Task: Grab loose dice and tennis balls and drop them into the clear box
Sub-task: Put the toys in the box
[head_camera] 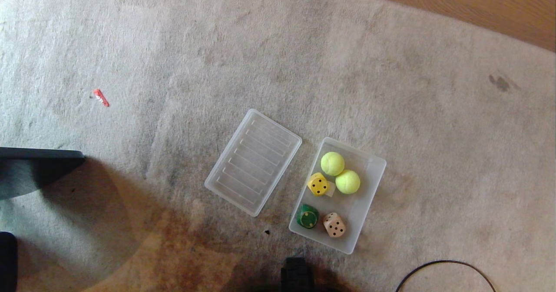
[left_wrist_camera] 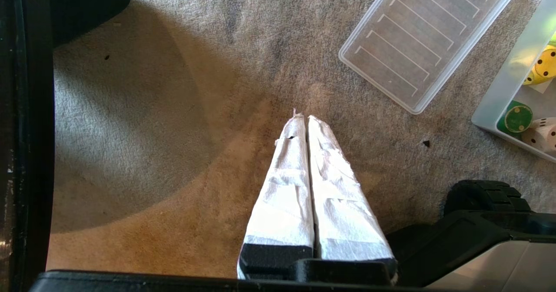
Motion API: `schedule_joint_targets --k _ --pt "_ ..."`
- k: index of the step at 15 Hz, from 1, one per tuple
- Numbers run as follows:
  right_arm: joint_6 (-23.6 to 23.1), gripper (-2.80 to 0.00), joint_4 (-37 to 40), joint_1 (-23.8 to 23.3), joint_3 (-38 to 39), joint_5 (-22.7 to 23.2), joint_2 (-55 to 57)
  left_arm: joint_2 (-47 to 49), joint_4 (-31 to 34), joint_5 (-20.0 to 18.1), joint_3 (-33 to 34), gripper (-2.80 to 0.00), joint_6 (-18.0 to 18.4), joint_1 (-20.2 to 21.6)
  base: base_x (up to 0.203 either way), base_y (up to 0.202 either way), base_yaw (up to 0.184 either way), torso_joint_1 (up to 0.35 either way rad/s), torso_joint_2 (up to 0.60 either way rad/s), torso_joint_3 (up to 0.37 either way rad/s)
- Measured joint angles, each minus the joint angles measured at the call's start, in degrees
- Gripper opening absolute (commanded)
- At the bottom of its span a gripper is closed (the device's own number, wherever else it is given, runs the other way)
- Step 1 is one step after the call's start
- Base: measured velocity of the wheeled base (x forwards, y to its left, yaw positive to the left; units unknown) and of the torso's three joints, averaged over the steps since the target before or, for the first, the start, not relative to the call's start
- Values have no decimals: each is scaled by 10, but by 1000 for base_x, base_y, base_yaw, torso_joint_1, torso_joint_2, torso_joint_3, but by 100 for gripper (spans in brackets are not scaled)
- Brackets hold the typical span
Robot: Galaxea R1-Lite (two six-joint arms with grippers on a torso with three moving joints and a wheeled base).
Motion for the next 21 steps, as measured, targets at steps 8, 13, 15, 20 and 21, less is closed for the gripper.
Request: schedule_joint_targets --k 8,13,15,20,21 --pt "201 -280 -137 1 -122 56 335 0 0 0 0 -280 0 0 0 0 0 0 0 0" --pt "264 -280 -297 9 -120 61 469 0 0 0 0 -280 0 0 0 0 0 0 0 0" --pt "305 -280 -388 24 -127 60 564 0 0 0 0 -280 0 0 0 0 0 0 0 0" --pt "416 -280 -639 95 -160 62 798 0 0 0 0 -280 0 0 0 0 0 0 0 0" --pt "441 -280 -680 113 -175 65 836 0 0 0 0 -280 0 0 0 0 0 0 0 0"
